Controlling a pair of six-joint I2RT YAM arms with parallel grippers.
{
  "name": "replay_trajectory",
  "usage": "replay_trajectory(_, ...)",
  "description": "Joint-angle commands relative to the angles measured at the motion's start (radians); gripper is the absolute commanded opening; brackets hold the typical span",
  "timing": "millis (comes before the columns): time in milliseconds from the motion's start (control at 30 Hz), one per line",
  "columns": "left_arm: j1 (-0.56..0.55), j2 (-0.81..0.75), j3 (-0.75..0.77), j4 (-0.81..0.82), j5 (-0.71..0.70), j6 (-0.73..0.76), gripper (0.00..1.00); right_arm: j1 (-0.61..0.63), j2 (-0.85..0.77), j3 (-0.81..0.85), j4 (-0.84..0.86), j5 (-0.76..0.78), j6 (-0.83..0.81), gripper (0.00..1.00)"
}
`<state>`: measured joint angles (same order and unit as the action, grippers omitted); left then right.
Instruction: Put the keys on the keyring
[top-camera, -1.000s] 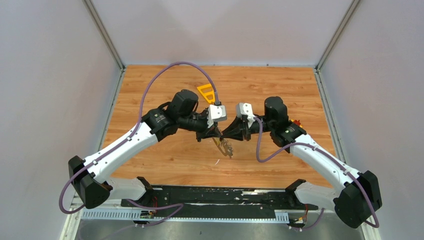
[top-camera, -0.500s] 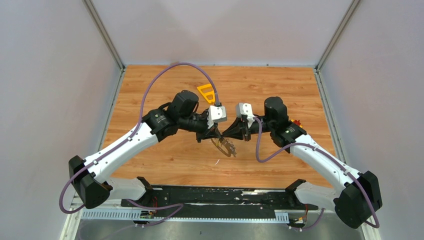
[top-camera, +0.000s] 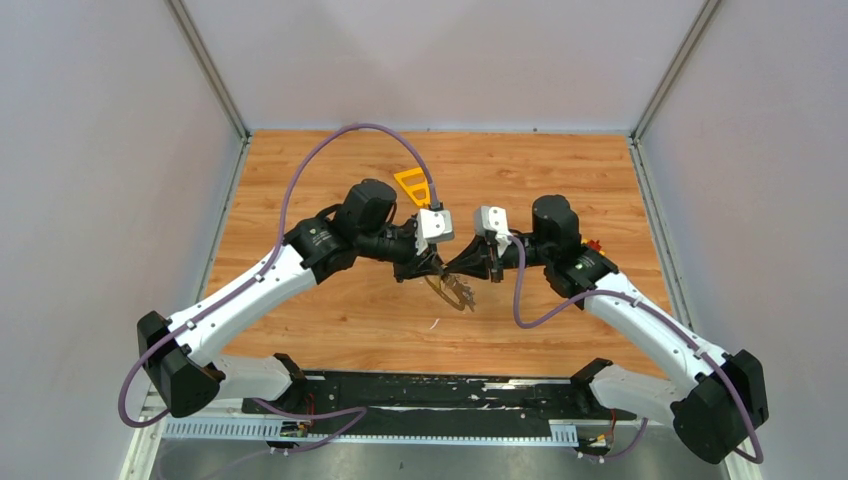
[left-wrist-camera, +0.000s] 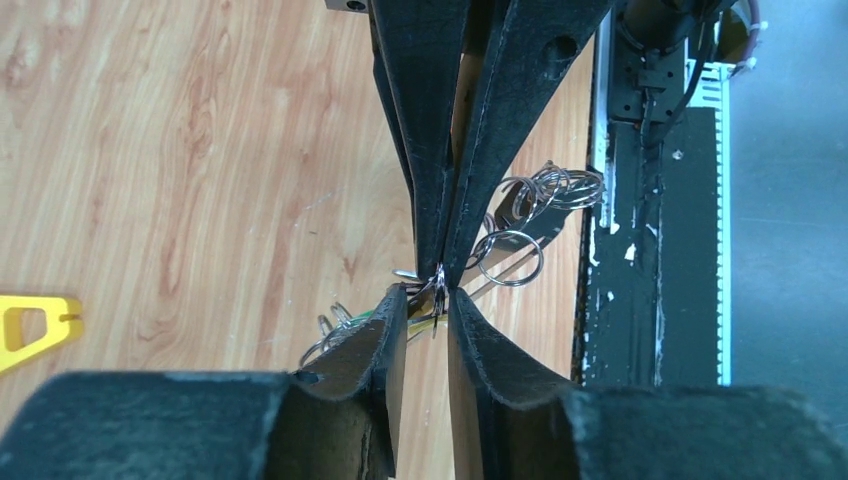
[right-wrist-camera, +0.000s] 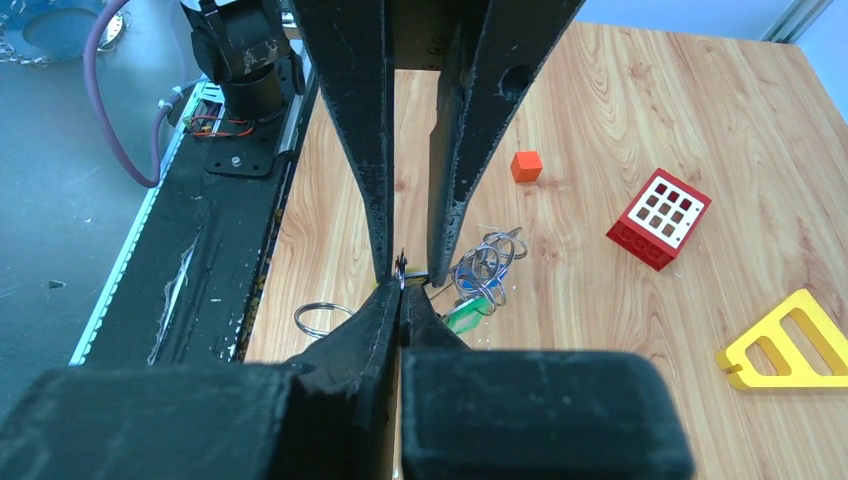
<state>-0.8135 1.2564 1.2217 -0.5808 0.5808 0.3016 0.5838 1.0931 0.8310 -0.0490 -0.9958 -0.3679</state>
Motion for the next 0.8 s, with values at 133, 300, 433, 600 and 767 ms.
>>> replay_trajectory(133,-0.003,-0.066,0.012,0.043,-0.038,0.063,0.45,-0.028,-0.049,0.007,0.064,-0.027,0.055,0.0)
replay_trajectory(300,0.0,-0.116,-0.024,0.072,-0.082,0.101,0.48,-0.042,-0.051,0.005,0.094,-0.052,0.085,0.0)
replay_trajectory(433,0.0,-0.129,-0.053,0.112,-0.08,0.109,0.43,-0.051,-0.056,0.006,0.103,-0.064,0.1,0.0)
replay_trajectory(600,0.0,-0.11,-0.057,0.129,-0.024,0.115,0.41,-0.069,-0.071,0.002,0.114,-0.081,0.112,0.0)
replay_trajectory(767,0.0,-0.088,-0.05,0.149,0.003,0.133,0.36,-0.077,-0.074,-0.004,0.122,-0.09,0.121,0.0)
